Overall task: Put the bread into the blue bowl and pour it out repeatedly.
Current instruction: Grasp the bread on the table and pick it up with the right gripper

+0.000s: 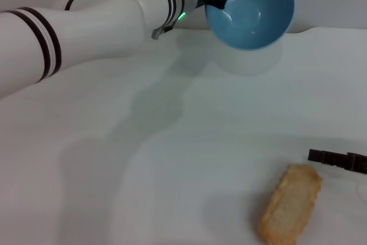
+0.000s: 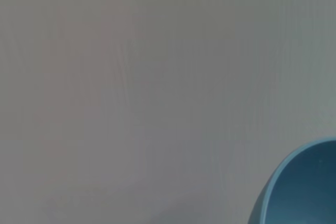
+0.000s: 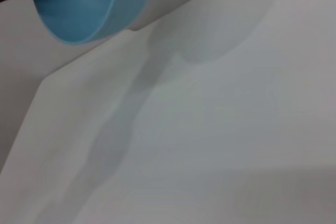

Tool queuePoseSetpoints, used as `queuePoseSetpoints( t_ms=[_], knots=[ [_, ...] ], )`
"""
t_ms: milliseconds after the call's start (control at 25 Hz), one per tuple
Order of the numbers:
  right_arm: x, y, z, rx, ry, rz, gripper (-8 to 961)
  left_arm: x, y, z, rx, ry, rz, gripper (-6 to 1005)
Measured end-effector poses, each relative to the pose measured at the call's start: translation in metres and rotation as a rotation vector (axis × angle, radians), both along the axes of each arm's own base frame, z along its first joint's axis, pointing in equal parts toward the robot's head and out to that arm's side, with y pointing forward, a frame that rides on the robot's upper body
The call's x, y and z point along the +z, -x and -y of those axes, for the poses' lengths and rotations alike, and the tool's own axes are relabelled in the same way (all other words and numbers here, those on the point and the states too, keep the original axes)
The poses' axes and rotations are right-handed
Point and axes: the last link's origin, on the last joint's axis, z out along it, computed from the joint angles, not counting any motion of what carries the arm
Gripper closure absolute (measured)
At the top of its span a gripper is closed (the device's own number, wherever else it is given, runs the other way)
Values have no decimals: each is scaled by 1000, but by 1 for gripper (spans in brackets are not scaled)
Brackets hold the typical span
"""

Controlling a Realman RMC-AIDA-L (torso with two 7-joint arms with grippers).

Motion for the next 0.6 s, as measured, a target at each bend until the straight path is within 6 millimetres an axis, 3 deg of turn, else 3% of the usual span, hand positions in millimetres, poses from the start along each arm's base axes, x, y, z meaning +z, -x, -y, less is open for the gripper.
queuePoseSetpoints(
  t_ms=[600],
  knots=[
    [-12, 4, 2, -41, 99, 6, 320, 0, 0, 1, 4, -4, 12, 1000]
  ],
)
